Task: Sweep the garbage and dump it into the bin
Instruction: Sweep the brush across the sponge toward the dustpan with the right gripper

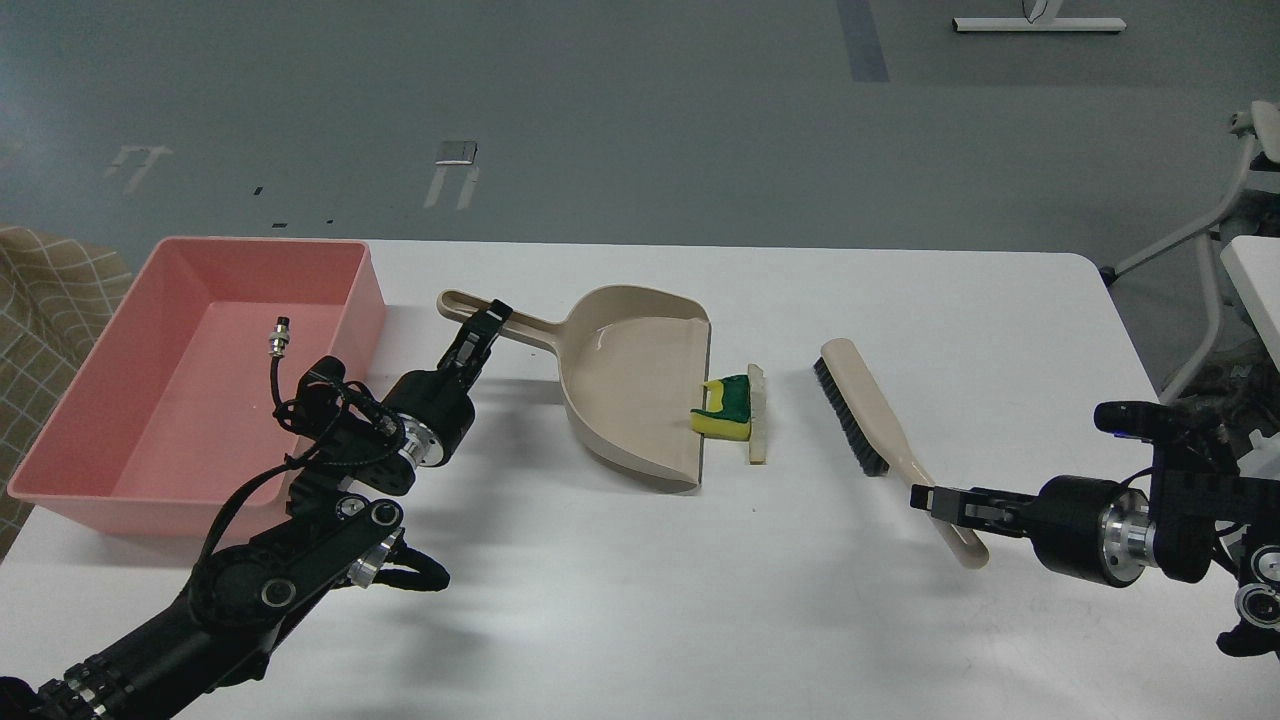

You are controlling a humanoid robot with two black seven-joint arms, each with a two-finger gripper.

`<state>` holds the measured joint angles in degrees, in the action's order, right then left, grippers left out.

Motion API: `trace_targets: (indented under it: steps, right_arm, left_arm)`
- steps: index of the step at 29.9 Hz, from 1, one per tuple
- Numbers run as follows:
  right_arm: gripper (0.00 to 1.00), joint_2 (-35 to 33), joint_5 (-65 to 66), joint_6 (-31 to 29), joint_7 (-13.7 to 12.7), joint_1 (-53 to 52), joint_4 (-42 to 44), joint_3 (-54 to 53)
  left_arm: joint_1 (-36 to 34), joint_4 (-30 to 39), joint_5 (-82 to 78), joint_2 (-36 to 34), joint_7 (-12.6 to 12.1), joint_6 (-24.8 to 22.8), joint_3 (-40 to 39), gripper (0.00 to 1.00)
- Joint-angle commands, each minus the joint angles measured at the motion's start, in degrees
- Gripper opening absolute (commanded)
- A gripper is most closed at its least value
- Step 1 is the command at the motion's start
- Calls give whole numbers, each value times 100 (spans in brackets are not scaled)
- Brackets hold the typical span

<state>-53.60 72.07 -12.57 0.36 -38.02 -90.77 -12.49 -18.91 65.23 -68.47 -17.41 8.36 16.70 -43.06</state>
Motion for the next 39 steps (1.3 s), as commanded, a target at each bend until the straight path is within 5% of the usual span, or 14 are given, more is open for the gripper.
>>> trace_targets:
  steps: [1,4,17,39]
  right_arm:
    - [19,-10,0,-9,8,-12,-19,-7]
    - [0,-27,0,-9,-1,-100,-11,-25]
    - [0,42,26,-9,-238,-180,130,45]
    - [0,2117,-738,-79,-168,-785,833,107]
  left_arm:
    - [1,-1,0,1,-1,0,0,0]
    - [1,-1,0,1,-1,0,0,0]
    - [1,17,-17,1,-1,0,0,0]
    - [98,87,-17,-122,51,0,9,0]
